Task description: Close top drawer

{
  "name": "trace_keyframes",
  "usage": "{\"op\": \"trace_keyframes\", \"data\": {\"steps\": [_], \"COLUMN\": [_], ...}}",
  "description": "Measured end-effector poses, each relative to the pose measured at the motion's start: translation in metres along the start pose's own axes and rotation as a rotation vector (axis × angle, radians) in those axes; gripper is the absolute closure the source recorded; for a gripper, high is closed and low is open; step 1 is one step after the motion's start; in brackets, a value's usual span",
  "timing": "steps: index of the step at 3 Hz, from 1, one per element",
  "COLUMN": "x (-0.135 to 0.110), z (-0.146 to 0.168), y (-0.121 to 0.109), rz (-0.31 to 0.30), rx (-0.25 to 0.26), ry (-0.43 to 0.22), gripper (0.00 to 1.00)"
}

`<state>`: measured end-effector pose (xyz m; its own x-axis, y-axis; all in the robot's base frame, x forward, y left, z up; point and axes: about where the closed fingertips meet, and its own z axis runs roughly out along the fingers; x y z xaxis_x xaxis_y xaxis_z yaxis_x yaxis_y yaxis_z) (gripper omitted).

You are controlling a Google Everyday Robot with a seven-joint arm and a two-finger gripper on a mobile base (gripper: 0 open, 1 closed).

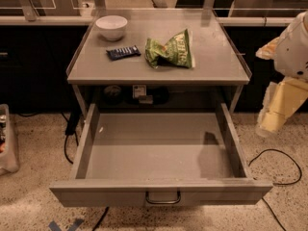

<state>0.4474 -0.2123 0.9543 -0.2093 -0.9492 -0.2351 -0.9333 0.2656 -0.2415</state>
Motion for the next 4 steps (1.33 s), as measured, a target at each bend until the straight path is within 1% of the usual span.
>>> {"op": "trace_keyframes", "data": {"steps": [1, 2, 3, 4], "x": [0.003, 0.009, 0.025, 0.042], "z": [0.031, 0.059, 0.075, 0.074], "y": [-0.004, -0.004, 0.012, 0.036], "rz": [0.002, -0.011, -0.002, 0.030], "rx": [-0.008, -0.026, -0.061, -0.091], "ry": [-0.017, -0.003, 0.029, 0.054], "gripper": [0.00, 0.00, 0.00, 0.00]}}
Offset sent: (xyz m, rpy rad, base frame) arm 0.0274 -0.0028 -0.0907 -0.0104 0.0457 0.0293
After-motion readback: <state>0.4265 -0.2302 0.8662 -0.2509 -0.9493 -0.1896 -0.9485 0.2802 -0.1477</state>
